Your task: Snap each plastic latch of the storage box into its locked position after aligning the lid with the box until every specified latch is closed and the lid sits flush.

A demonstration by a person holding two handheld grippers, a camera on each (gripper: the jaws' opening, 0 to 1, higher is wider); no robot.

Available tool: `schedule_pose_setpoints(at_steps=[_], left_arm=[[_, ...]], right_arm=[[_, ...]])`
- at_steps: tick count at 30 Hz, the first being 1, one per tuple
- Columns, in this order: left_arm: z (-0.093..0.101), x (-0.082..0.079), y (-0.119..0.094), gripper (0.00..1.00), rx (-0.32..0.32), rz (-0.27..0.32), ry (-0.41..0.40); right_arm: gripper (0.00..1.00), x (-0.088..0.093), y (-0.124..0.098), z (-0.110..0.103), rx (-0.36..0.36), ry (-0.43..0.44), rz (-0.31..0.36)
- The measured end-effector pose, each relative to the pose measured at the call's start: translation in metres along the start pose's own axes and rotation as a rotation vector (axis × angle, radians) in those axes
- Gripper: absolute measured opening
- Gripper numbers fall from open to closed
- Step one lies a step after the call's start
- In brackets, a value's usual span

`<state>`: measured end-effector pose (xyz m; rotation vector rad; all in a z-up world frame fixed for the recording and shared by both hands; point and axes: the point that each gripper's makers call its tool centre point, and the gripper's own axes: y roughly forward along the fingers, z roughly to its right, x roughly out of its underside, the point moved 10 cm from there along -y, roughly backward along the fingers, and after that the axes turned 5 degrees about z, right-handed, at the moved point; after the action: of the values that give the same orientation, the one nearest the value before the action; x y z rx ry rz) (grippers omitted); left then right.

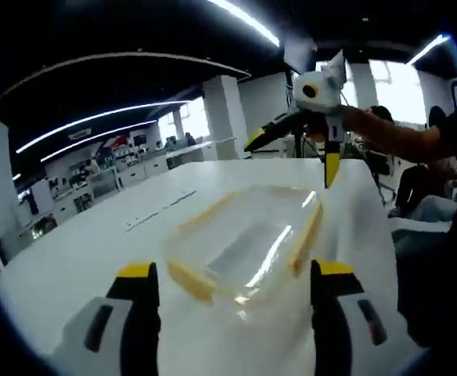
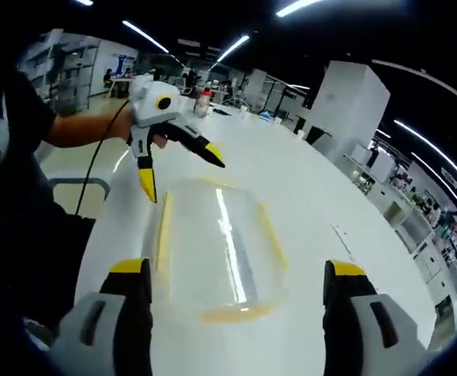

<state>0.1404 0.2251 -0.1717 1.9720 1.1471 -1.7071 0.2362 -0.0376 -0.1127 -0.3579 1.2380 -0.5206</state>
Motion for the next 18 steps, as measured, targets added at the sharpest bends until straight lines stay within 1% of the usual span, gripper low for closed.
schedule_pose_setpoints(at_steps=[1, 2, 3, 5, 6, 7, 9, 10, 11, 12, 14, 15, 16, 18], left_arm=[[0.002, 0.002, 0.000, 0.79, -0.005, -0.016, 0.018], [0.002, 0.005, 0.001, 0.79, -0.018, -0.026, 0.052], [0.004, 0.006, 0.002, 0.79, -0.017, -0.022, 0.059], [0.006, 0.009, 0.005, 0.79, -0.012, -0.015, 0.042], [0.006, 0.011, 0.006, 0.79, -0.013, -0.015, 0.036], [0.007, 0.013, 0.007, 0.79, -0.017, -0.014, 0.037], [0.005, 0.015, 0.007, 0.78, -0.040, -0.012, 0.052], [0.006, 0.017, 0.008, 0.78, -0.050, -0.007, 0.060], [0.008, 0.018, 0.008, 0.78, -0.051, -0.004, 0.061], [0.009, 0.020, 0.009, 0.78, -0.052, 0.005, 0.041], [0.009, 0.022, 0.008, 0.78, -0.066, 0.032, 0.010], [0.009, 0.022, 0.007, 0.78, -0.078, 0.049, 0.001], [0.014, 0.022, 0.006, 0.78, -0.088, 0.063, -0.005], [0.017, 0.024, 0.004, 0.78, -0.107, 0.077, -0.021]], right_arm=[[0.92, -0.001, 0.001, 0.000, -0.021, -0.012, -0.010], [0.93, -0.004, 0.004, 0.002, -0.057, -0.032, -0.037], [0.93, -0.005, 0.006, 0.001, -0.082, -0.047, -0.054], [0.93, -0.008, 0.009, 0.004, -0.097, -0.063, -0.078], [0.93, -0.009, 0.012, 0.006, -0.129, -0.077, -0.104], [0.93, -0.010, 0.014, 0.005, -0.145, -0.079, -0.111], [0.92, -0.011, 0.017, 0.008, -0.173, -0.087, -0.141], [0.92, -0.011, 0.019, 0.010, -0.183, -0.093, -0.154], [0.92, -0.011, 0.021, 0.013, -0.187, -0.097, -0.160], [0.92, -0.011, 0.023, 0.015, -0.198, -0.099, -0.164], [0.92, -0.013, 0.026, 0.013, -0.246, -0.082, -0.145], [0.92, -0.013, 0.028, 0.014, -0.264, -0.068, -0.146], [0.92, -0.014, 0.031, 0.016, -0.281, -0.065, -0.147], [0.92, -0.016, 0.037, 0.020, -0.304, -0.062, -0.163]])
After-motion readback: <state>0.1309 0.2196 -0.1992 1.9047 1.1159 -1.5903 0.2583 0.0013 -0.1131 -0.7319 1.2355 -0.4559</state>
